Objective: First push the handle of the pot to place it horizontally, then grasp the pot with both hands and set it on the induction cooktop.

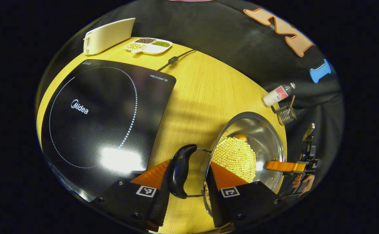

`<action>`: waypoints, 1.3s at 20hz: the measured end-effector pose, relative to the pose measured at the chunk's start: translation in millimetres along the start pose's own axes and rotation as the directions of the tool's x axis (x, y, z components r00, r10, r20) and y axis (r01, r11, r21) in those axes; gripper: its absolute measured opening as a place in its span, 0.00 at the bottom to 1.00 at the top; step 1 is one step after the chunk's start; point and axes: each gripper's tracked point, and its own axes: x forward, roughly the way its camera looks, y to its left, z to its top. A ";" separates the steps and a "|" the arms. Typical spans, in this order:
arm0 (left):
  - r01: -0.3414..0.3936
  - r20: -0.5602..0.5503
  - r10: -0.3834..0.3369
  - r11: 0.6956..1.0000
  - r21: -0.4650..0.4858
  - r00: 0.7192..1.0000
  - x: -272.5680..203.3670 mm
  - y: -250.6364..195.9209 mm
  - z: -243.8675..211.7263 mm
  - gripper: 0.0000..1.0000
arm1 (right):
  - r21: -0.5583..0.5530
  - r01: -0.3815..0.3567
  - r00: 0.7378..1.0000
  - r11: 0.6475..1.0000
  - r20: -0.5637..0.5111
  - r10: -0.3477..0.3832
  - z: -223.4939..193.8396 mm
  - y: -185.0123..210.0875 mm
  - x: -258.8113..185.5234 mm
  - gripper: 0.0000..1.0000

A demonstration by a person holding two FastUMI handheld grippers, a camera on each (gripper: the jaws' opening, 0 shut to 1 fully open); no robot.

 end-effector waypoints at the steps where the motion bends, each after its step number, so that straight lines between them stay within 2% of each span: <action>1: 0.009 -0.002 -0.009 1.000 0.001 1.000 -5.5 -2.6 -3.7 0.58 | 0.001 0.001 1.000 1.000 0.006 -0.001 -0.8 -0.9 -5.5 0.46; 2: 0.017 0.002 -0.017 1.000 -0.002 1.000 -11.0 -5.0 -7.2 0.55 | 0.003 -0.002 1.000 1.000 0.013 0.002 -3.2 -0.3 -12.1 0.52; 4: 0.033 0.011 -0.033 0.999 -0.023 0.999 -21.9 -9.0 -13.5 0.54 | 0.010 -0.006 1.000 1.000 0.024 0.005 -9.9 0.9 -24.5 0.52; 5: 0.038 0.013 -0.037 0.999 -0.030 0.999 -26.8 -10.8 -17.0 0.56 | 0.010 -0.005 1.000 1.000 0.031 0.005 -14.2 1.6 -30.3 0.52; 6: 0.040 0.017 -0.040 0.999 -0.031 0.999 -33.0 -11.1 -19.7 0.53 | 0.007 -0.003 0.999 1.000 0.033 0.003 -21.1 3.2 -36.7 0.46; 7: 0.041 0.018 -0.041 0.999 -0.026 0.999 -38.9 -11.7 -22.8 0.53 | 0.005 -0.002 0.999 1.000 0.033 0.002 -26.3 4.5 -42.2 0.52; 9: 0.043 0.028 -0.042 0.999 -0.014 0.999 -52.6 -11.0 -27.4 0.56 | 0.015 -0.007 0.999 1.000 0.036 0.006 -37.5 9.3 -52.6 0.52; 10: 0.042 0.033 -0.042 0.999 -0.008 0.999 -59.3 -10.0 -28.4 0.53 | 0.017 -0.009 0.999 1.000 0.035 0.008 -44.0 13.1 -56.2 0.52; 11: 0.038 0.037 -0.038 0.999 -0.003 0.999 -65.3 -8.2 -30.1 0.53 | 0.019 -0.012 0.999 1.000 0.036 0.011 -48.1 15.9 -58.9 0.46; 15: 0.031 0.061 -0.032 0.999 0.020 0.998 -89.1 6.6 -26.4 0.53 | 0.007 -0.023 0.998 1.000 0.055 0.022 -63.3 39.3 -65.2 0.46; 21: 0.058 0.088 -0.064 0.996 0.062 0.994 -121.2 56.0 6.0 0.53 | 0.003 -0.016 0.994 1.000 0.109 0.016 -83.3 103.1 -55.8 0.46; 26: 0.046 0.117 -0.062 0.990 0.130 0.991 -144.7 115.2 49.5 0.53 | 0.052 -0.019 0.991 0.998 0.134 0.012 -107.1 176.2 -31.3 0.46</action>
